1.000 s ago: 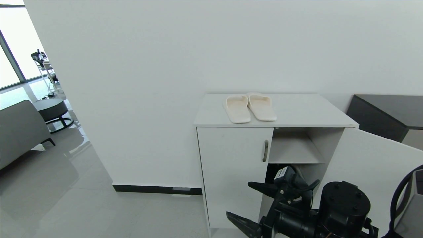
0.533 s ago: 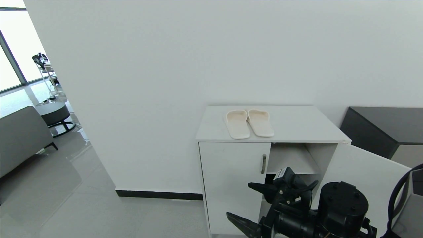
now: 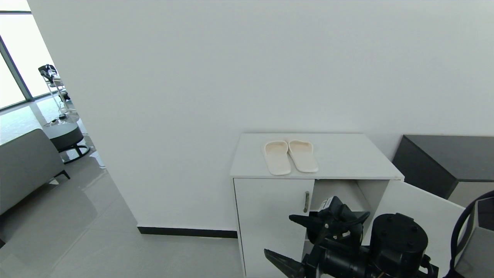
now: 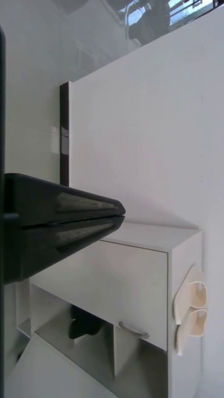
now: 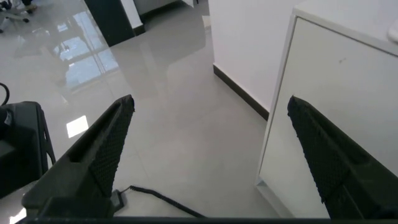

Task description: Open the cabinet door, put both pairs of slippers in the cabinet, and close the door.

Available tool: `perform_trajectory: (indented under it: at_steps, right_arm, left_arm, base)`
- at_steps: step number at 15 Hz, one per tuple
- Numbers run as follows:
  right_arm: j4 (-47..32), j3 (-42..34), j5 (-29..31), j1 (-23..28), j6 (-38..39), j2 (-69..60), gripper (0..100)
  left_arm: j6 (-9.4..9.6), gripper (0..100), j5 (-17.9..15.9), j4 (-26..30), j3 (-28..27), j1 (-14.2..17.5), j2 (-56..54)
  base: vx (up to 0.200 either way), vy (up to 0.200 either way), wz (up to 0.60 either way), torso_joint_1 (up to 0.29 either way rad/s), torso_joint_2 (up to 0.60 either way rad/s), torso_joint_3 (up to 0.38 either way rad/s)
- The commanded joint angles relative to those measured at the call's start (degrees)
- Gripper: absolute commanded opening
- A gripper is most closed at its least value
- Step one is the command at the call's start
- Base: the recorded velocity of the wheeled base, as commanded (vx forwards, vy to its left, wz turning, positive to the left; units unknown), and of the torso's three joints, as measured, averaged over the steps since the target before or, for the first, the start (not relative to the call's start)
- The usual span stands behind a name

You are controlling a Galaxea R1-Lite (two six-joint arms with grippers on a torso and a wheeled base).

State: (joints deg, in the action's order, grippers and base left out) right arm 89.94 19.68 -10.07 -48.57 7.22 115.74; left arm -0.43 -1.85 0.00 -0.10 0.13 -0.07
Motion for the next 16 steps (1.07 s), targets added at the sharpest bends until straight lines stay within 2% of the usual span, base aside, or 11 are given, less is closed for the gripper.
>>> perform_trajectory:
  at_steps: [1, 3, 4, 7, 9, 10, 11, 12, 13, 16]
  right_arm:
    - [0.1, 0.0, 0.0, 0.0, 0.0, 0.0, 100]
    - [0.1, 0.0, 0.0, 0.0, 0.0, 0.0, 100]
    - [0.1, -0.1, 0.0, 0.0, -0.5, 0.5, 100]
    - [0.1, 0.9, 1.5, 1.0, -4.8, 3.3, 100]
    - [0.0, 4.8, 8.4, 1.0, -5.0, 3.7, 100]
    - [-10.7, 12.6, 20.7, 1.8, -5.0, 3.4, 100]
    - [-23.0, 20.1, 30.5, 3.0, -3.2, 2.7, 100]
    - [-29.6, 23.7, 32.9, 3.3, 0.3, 1.9, 100]
    - [-32.0, 24.4, 33.2, 3.2, 1.4, 1.2, 100]
    - [-31.9, 23.1, 33.1, 3.2, 1.6, 0.9, 100]
  left_arm:
    - [-0.01, 0, 0.0, 0.0, 0.0, 0.0, 0.1]
    - [-0.1, 0, 0.0, 0.0, 0.0, 0.0, 0.1]
    - [-0.1, 0, 0.0, 0.0, 0.0, 0.0, 0.1]
    - [-0.01, 0, 0.0, 0.0, 0.0, 0.0, 0.1]
    - [0.08, 0, 0.0, 0.0, 0.0, 0.0, 0.1]
    - [0.25, 0, 0.0, 0.0, 0.0, 0.0, 0.1]
    - [0.43, 0, 0.0, 0.0, 0.0, 0.0, 0.1]
    - [0.51, 0, 0.0, 0.0, 0.0, 0.0, 0.1]
    - [0.51, 0, 0.0, 0.0, 0.0, 0.0, 0.1]
    - [0.51, 0, 0.0, 0.1, 0.0, 0.0, 0.1]
  base:
    - [0.0, 0.0, 0.0, 0.178, -0.37, -0.188]
    - [0.0, 0.0, 0.0, 0.161, -0.35, -0.173]
    - [0.0, 0.0, 0.6, 0.163, -0.35, -0.173]
    - [0.0, 0.0, 0.0, 0.115, -0.24, -0.123]
    - [0.0, 0.0, 0.0, 0.0, 0.0, 0.0]
    - [0.0, 0.0, 0.0, 0.0, 0.0, 0.0]
    - [0.0, 0.0, 0.0, 0.0, 0.0, 0.0]
    - [0.0, 0.0, 0.0, 0.0, 0.0, 0.0]
    - [0.0, 0.0, 0.0, 0.0, 0.0, 0.0]
    - [0.0, 0.0, 0.0, 0.0, 0.0, 0.0]
